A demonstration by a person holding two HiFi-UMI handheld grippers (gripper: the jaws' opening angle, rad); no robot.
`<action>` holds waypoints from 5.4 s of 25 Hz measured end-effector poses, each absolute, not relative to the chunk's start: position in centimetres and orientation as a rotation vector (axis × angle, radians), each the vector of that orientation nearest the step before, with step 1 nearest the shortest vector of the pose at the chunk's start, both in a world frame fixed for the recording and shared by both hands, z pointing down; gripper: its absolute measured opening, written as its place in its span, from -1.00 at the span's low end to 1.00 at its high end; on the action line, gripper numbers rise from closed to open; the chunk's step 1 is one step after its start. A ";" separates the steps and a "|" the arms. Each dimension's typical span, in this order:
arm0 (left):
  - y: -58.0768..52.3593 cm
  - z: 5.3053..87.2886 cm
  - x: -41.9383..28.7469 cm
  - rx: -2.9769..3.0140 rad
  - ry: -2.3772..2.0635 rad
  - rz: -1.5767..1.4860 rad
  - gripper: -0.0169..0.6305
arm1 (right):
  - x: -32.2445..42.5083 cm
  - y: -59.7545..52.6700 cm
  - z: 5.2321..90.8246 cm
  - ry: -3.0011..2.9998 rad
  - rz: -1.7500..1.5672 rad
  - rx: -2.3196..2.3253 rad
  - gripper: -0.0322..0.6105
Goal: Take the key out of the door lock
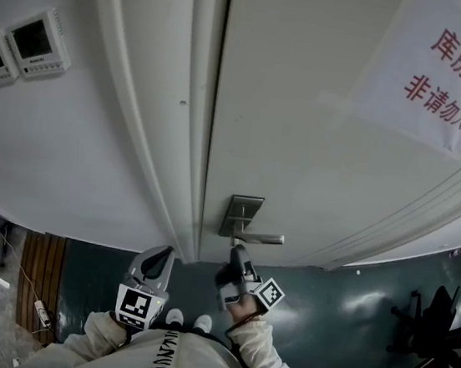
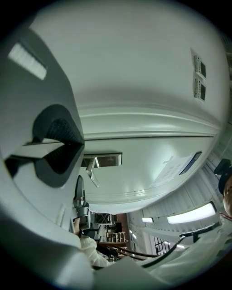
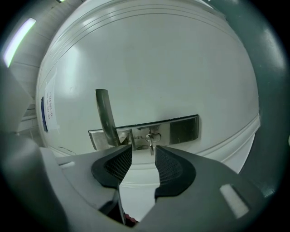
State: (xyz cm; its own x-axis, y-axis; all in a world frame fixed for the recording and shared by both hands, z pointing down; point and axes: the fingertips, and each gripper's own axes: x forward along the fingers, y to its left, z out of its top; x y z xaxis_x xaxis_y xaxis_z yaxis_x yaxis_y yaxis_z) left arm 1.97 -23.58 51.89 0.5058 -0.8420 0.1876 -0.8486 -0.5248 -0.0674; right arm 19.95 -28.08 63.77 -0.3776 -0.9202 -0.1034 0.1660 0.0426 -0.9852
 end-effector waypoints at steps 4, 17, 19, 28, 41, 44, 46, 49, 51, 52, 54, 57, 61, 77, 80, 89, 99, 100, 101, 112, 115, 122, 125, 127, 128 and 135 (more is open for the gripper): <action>-23.3 51.8 1.9 2.699 -1.514 0.318 -0.95 | 20.1 -28.9 64.3 1.393 -1.498 -0.811 -0.42; -22.6 51.9 1.7 2.688 -1.530 0.338 -0.95 | 19.7 -30.5 64.7 1.366 -1.509 -0.770 -0.60; -22.5 51.9 1.7 2.687 -1.531 0.341 -0.95 | 19.7 -30.5 64.8 1.369 -1.509 -0.766 -0.72; -22.1 52.0 2.0 2.688 -1.532 0.348 -0.95 | 19.6 -30.5 65.2 1.377 -1.516 -0.777 -0.81; -22.1 52.3 2.5 2.684 -1.532 0.347 -0.95 | 19.6 -30.5 65.0 1.398 -1.527 -0.791 -0.82; -22.0 52.5 2.7 2.683 -1.526 0.349 -0.95 | 19.5 -30.3 65.0 1.390 -1.524 -0.789 -0.82; -21.9 52.7 2.8 2.680 -1.522 0.349 -0.95 | 19.6 -30.2 65.0 1.387 -1.523 -0.795 -0.83; -21.9 52.8 2.8 2.678 -1.522 0.351 -0.95 | 19.6 -30.2 65.0 1.397 -1.527 -0.801 -0.83; -22.0 52.8 2.8 2.678 -1.522 0.352 -0.95 | 19.6 -30.2 65.1 1.404 -1.530 -0.806 -0.83; -22.0 52.8 2.8 2.677 -1.522 0.352 -0.95 | 19.7 -30.1 65.1 1.406 -1.530 -0.808 -0.83; -22.0 52.8 2.6 2.674 -1.524 0.351 -0.95 | 19.6 -30.1 65.0 1.407 -1.529 -0.812 -0.83; -22.1 52.8 2.5 2.672 -1.526 0.349 -0.95 | 19.6 -30.0 64.9 1.403 -1.525 -0.818 -0.84; -22.2 52.8 2.5 2.678 -1.520 0.348 -0.95 | 19.7 -30.0 64.9 1.402 -1.521 -0.832 -0.84; -22.4 53.4 2.9 2.684 -1.490 0.340 -0.95 | 18.7 -23.7 64.8 1.477 -1.552 -0.820 -0.84; -22.4 53.3 3.3 2.695 -1.474 0.336 -0.95 | 18.7 -22.8 64.9 1.495 -1.553 -0.842 -0.84; -22.6 53.3 2.9 2.696 -1.475 0.331 -0.95 | 19.9 -22.3 62.9 1.729 -1.414 -1.052 -0.84; -23.0 53.6 2.7 2.692 -1.473 0.319 -0.95 | 18.7 -22.0 59.1 2.171 -1.150 -1.399 -0.84; -23.1 53.6 2.7 2.691 -1.474 0.317 -0.95 | 18.5 -22.0 58.6 2.221 -1.103 -1.443 -0.84; -23.1 53.6 2.7 2.691 -1.474 0.315 -0.95 | 18.4 -22.0 58.2 2.271 -1.053 -1.491 -0.84; -23.7 53.6 2.4 2.676 -1.487 0.301 -0.95 | 17.8 -21.8 54.8 2.657 -0.436 -1.953 -0.84; -23.7 53.6 2.4 2.669 -1.500 0.298 -0.95 | 17.7 -21.6 54.4 2.675 -0.408 -1.942 -0.84; -22.7 53.5 2.6 2.634 -1.566 0.299 -0.95 | 18.6 -20.9 53.8 2.691 -0.385 -1.922 -0.84; -22.2 53.2 2.5 2.624 -1.601 0.292 -0.95 | 19.0 -20.3 53.5 2.698 -0.371 -1.904 -0.84; -21.9 53.2 2.2 2.623 -1.619 0.290 -0.95 | 18.9 -20.1 53.3 2.695 -0.364 -1.893 -0.84; -21.7 53.2 2.1 2.623 -1.623 0.288 -0.95 | 18.9 -19.8 53.3 2.694 -0.365 -1.891 -0.84; -18.1 52.4 0.9 2.668 -1.593 0.271 -0.95 | 17.7 -16.5 52.6 2.663 -0.340 -1.920 -0.84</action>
